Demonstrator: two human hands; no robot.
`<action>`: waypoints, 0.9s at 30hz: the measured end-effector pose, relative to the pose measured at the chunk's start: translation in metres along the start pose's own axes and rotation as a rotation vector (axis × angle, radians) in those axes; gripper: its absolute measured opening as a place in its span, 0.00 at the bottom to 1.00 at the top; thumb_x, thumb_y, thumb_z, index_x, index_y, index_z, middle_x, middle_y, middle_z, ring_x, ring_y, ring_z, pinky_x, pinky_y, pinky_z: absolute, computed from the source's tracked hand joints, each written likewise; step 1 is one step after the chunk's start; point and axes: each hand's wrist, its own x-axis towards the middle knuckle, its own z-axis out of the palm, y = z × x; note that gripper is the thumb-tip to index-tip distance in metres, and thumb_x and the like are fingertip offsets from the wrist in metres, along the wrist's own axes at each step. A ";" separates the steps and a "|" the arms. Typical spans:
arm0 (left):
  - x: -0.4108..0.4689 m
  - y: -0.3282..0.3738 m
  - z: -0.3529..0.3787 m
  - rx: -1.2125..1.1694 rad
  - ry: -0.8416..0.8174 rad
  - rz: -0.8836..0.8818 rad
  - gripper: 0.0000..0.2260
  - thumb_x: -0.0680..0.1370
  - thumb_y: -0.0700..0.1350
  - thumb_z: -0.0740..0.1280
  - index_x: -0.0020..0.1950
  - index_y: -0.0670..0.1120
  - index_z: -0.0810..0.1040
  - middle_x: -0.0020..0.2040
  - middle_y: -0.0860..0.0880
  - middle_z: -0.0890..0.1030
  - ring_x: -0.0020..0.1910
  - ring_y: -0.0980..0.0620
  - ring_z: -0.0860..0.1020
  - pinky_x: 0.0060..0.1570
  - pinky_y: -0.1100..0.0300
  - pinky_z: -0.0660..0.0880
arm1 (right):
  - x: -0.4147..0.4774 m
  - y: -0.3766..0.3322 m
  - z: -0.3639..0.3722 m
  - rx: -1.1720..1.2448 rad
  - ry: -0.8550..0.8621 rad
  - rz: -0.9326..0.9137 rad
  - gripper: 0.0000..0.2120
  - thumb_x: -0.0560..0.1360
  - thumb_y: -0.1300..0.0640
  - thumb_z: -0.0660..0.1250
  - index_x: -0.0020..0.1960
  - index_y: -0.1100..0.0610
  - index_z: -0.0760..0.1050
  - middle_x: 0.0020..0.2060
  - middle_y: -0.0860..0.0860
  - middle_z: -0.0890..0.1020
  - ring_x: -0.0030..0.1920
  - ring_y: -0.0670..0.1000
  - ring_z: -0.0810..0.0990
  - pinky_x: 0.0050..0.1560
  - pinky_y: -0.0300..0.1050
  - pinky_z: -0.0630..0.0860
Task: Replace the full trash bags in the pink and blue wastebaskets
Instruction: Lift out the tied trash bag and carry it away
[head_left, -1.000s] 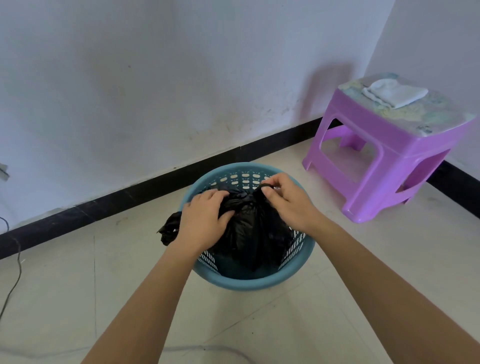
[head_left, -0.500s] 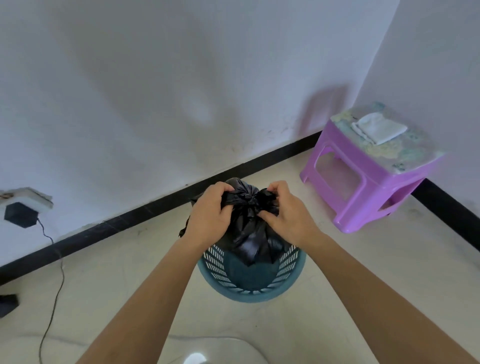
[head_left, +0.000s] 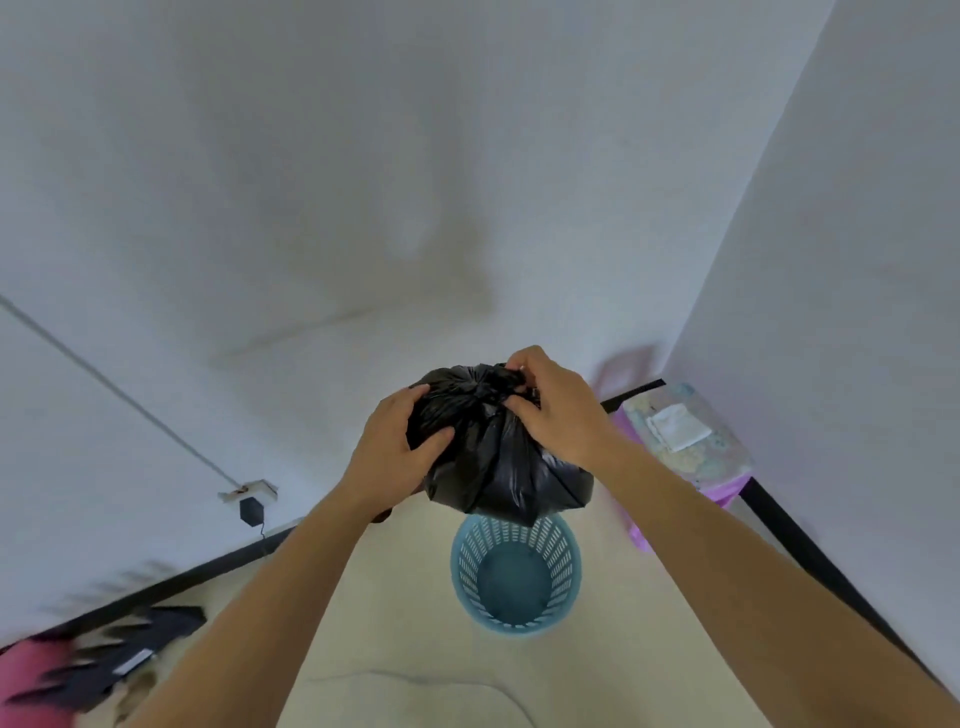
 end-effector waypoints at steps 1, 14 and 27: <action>-0.006 0.022 -0.027 0.029 0.011 0.012 0.29 0.77 0.51 0.70 0.75 0.48 0.65 0.72 0.48 0.69 0.72 0.48 0.66 0.71 0.47 0.65 | 0.005 -0.029 -0.024 0.001 0.002 -0.019 0.15 0.78 0.58 0.68 0.61 0.50 0.68 0.47 0.44 0.76 0.43 0.45 0.74 0.44 0.39 0.66; -0.177 0.093 -0.221 0.120 0.370 -0.163 0.24 0.77 0.49 0.69 0.72 0.55 0.67 0.66 0.56 0.72 0.55 0.59 0.74 0.58 0.59 0.72 | 0.027 -0.271 -0.078 0.113 -0.208 -0.367 0.18 0.78 0.58 0.68 0.63 0.44 0.68 0.47 0.38 0.76 0.51 0.35 0.75 0.48 0.30 0.67; -0.525 0.008 -0.335 0.244 0.943 -0.745 0.24 0.75 0.46 0.72 0.70 0.52 0.71 0.60 0.57 0.74 0.58 0.56 0.75 0.56 0.63 0.69 | -0.105 -0.579 0.157 0.366 -0.712 -0.936 0.17 0.78 0.61 0.67 0.64 0.46 0.70 0.48 0.34 0.73 0.53 0.32 0.74 0.51 0.22 0.66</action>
